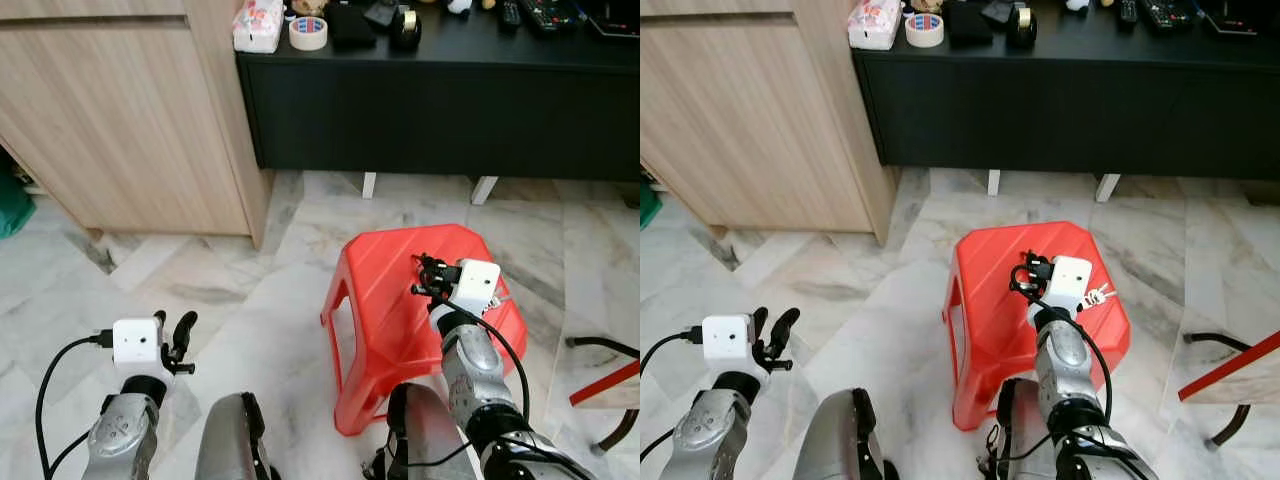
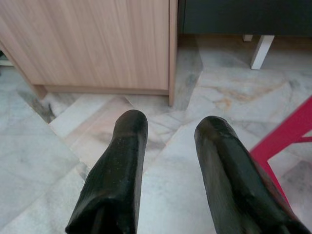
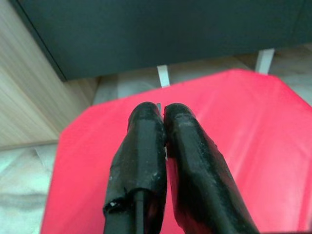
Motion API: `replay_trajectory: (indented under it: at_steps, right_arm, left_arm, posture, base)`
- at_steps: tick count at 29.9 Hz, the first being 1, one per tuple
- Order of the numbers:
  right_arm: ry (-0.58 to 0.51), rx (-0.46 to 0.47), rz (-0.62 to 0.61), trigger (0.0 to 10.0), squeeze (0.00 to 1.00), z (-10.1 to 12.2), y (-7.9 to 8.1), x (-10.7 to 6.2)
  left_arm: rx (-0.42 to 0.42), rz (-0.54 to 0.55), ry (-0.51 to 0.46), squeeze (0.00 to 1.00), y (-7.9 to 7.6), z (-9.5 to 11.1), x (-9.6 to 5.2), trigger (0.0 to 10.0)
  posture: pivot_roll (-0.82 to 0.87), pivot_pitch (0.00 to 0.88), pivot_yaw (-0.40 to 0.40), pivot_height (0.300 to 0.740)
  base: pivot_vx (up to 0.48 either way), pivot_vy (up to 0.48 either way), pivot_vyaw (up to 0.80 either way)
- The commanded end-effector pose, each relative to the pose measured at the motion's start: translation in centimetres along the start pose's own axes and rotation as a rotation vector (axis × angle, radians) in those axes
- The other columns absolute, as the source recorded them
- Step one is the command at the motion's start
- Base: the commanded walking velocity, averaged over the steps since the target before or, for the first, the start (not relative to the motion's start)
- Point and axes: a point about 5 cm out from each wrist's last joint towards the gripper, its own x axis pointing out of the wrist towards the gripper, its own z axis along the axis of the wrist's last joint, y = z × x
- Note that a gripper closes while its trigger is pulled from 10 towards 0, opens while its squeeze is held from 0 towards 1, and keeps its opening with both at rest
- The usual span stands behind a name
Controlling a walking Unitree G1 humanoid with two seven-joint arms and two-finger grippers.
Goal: Hang keys on a hook
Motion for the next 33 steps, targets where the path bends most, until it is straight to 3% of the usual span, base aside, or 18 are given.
replay_trajectory:
  at_steps: [1, 9, 14, 15, 17, 18, 24, 33]
  right_arm:
    - [-0.045, -0.011, 0.023, 0.0, 0.00, 0.9, 0.3, 0.3]
    - [-0.108, -0.050, 0.032, 0.0, 0.00, 1.8, 0.2, 0.1]
    - [-0.147, -0.073, 0.013, 0.0, 0.00, 2.2, -0.9, -0.8]
    - [-0.150, -0.080, 0.008, 2.8, 0.00, 2.2, -1.0, -1.0]
    - [-0.146, -0.095, 0.001, 2.8, 0.00, 2.2, -1.2, -1.2]
    - [-0.142, -0.100, -0.005, 10.0, 0.00, 2.2, -1.4, -1.3]
    - [-0.119, -0.106, -0.047, 10.0, 0.00, 2.3, -2.4, -1.6]
    - [-0.096, -0.097, -0.048, 10.0, 0.00, 2.4, -1.9, -1.2]
  left_arm:
    - [0.022, 0.015, 0.011, 0.00, 0.5, -0.4, 0.0, 10.0]
    - [0.010, 0.038, 0.001, 0.00, 0.7, -0.6, 0.8, 10.0]
    - [-0.018, 0.065, 0.056, 0.00, 0.9, -2.4, 1.0, 10.0]
    - [-0.019, 0.072, 0.071, 0.00, 1.0, -2.8, 0.9, 10.0]
    - [-0.033, 0.085, 0.100, 0.00, 1.1, -3.6, 0.8, 10.0]
    - [-0.040, 0.093, 0.125, 0.00, 1.2, -4.2, 0.6, 10.0]
    - [-0.083, 0.122, 0.262, 0.00, 1.3, -7.8, -1.1, 10.0]
    - [-0.091, 0.132, 0.262, 0.00, 1.2, -8.4, -1.4, 10.0]
  posture:
    - [0.10, 0.082, -0.006, 0.566]
    - [0.09, 0.025, -0.018, 0.566]
    - [0.08, 0.000, -0.032, 0.566]
    - [0.08, 0.000, -0.032, 0.566]
    - [0.07, 0.000, -0.037, 0.566]
    - [0.06, 0.000, -0.037, 0.566]
    - [0.04, 0.000, -0.040, 0.566]
    - [0.05, 0.000, -0.044, 0.566]
  base:
    - [0.000, 0.000, 0.00]
    - [0.000, 0.000, 0.00]
    - [0.000, 0.000, 0.00]
    - [0.000, 0.000, 0.00]
    - [0.000, 0.000, 0.00]
    - [0.000, 0.000, 0.00]
    - [0.000, 0.000, 0.00]
    - [0.000, 0.000, 0.00]
